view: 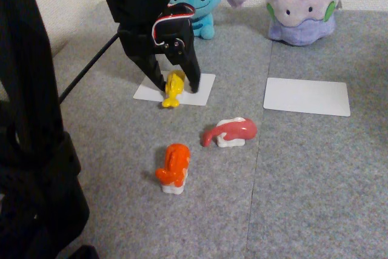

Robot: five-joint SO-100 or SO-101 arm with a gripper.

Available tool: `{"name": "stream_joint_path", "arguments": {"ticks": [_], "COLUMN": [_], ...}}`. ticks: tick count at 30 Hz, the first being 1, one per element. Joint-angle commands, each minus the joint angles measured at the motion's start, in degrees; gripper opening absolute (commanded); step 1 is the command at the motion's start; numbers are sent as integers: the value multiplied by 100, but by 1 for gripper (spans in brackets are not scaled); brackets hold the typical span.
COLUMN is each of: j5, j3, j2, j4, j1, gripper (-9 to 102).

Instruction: Wooper wants to eat egg sudhi, and Goomy wants to eat shrimp sushi

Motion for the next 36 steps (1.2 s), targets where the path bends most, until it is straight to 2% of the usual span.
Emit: {"name": "stream_joint_path", "arguments": {"ticks": [1, 12, 27, 36], "j5": [53, 62, -26, -53], "j3": [-290, -290, -211, -88], "j2": [79, 598, 4588, 6354], "j4": [-79, 123, 2927, 4184], "j1": [-185, -193, -316, -457], "gripper": [31, 42, 42, 42]}}
